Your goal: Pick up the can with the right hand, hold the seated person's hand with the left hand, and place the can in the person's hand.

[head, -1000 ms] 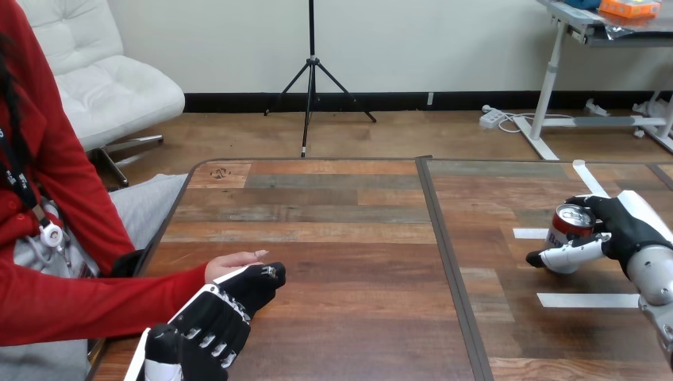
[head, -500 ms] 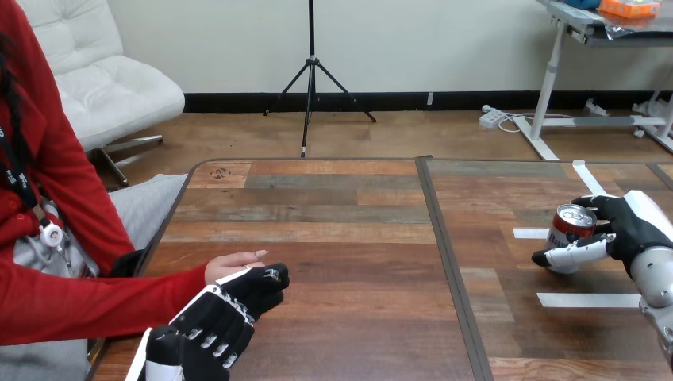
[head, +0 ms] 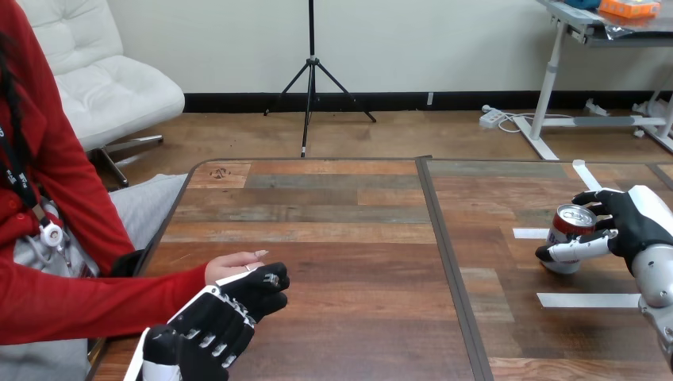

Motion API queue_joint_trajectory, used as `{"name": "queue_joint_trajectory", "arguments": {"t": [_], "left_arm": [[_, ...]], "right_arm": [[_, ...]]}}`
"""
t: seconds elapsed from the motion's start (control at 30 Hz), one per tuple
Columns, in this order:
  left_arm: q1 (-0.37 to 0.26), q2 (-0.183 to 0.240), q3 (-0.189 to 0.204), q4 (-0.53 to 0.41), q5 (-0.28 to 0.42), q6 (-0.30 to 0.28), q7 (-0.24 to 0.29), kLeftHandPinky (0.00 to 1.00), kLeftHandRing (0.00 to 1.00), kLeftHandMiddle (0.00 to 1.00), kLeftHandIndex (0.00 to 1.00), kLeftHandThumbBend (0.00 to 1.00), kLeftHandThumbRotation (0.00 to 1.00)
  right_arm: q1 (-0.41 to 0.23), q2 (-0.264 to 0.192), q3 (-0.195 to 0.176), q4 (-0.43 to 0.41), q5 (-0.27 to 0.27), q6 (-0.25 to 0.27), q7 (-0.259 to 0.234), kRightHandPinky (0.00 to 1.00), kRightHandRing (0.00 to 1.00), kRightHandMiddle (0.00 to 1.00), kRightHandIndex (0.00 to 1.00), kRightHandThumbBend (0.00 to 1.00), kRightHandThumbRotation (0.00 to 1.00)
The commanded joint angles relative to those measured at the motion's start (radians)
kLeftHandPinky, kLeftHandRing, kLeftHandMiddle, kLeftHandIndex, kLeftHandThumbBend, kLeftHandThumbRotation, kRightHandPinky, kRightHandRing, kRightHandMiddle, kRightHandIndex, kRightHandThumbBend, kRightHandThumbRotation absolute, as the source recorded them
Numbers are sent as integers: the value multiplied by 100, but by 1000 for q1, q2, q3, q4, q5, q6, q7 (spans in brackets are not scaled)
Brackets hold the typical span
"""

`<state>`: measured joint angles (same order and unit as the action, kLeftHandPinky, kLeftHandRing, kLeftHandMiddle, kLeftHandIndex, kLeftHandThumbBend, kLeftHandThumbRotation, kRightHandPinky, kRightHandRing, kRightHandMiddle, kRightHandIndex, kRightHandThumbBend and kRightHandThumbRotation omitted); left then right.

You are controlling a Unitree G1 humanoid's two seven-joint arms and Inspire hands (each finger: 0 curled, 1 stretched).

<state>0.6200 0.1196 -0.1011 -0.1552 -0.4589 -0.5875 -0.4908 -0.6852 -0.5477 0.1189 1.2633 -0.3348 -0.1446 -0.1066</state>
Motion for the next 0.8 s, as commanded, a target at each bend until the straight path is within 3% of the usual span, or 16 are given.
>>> {"name": "queue_joint_trajectory", "arguments": {"t": [0.0, 0.77], "left_arm": [[-91, -29, 19, -9, -8, -27, -4, 76, 81, 79, 64, 76, 100], [-94, -23, 23, -16, -24, -23, -10, 74, 82, 80, 63, 73, 98]], "right_arm": [[-82, 18, -9, -6, 5, -24, -31, 49, 57, 62, 64, 69, 0], [-76, 15, -15, 2, 9, -31, -57, 42, 48, 52, 51, 66, 0]]}}
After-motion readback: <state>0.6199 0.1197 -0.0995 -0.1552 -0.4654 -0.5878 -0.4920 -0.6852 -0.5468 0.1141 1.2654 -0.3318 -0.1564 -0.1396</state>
